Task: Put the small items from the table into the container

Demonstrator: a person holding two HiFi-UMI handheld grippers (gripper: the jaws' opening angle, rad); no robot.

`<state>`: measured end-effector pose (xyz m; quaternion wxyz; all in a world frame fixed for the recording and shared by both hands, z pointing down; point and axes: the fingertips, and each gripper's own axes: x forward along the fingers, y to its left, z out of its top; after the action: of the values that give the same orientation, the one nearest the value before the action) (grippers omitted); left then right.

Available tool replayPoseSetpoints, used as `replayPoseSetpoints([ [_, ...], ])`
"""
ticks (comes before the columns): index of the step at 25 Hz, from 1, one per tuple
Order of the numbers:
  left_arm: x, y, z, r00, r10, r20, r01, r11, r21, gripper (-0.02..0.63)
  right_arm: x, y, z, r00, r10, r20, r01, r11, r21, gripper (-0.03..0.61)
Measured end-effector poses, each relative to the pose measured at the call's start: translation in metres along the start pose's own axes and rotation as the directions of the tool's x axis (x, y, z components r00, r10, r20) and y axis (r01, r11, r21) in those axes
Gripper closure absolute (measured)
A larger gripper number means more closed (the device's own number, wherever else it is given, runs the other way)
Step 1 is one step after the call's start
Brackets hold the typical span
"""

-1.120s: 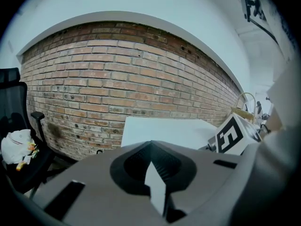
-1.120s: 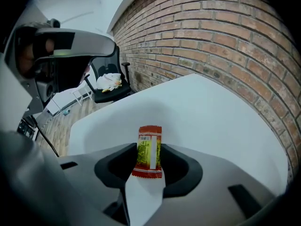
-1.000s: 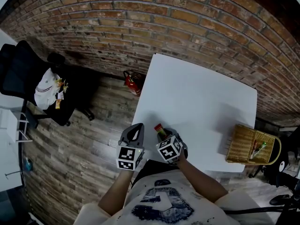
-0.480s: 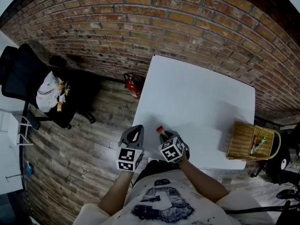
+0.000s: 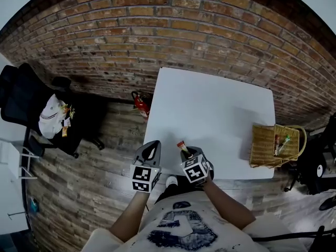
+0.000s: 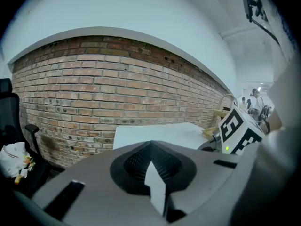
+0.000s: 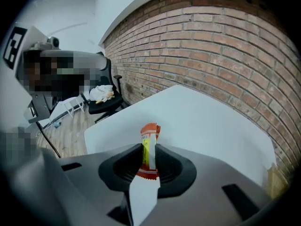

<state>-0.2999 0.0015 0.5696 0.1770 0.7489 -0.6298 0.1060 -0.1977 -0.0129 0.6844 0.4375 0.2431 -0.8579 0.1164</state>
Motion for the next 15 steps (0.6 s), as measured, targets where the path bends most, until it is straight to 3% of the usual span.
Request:
replayPoseSetpoints([
  [10, 0.003, -0.078, 0.021, 0.988, -0.146, 0.039, 0.143, 0.987, 0.076, 0.566, -0.091, -0.055, -0.026, 0.976, -0.2, 0.09, 0.183, 0.968, 0.173, 0.482],
  [15, 0.023, -0.132, 0.027, 0.969, -0.247, 0.024, 0.243, 0.963, 0.117, 0.566, -0.141, -0.085, -0.041, 0.945, -0.298, 0.138, 0.258, 0.933, 0.251, 0.482],
])
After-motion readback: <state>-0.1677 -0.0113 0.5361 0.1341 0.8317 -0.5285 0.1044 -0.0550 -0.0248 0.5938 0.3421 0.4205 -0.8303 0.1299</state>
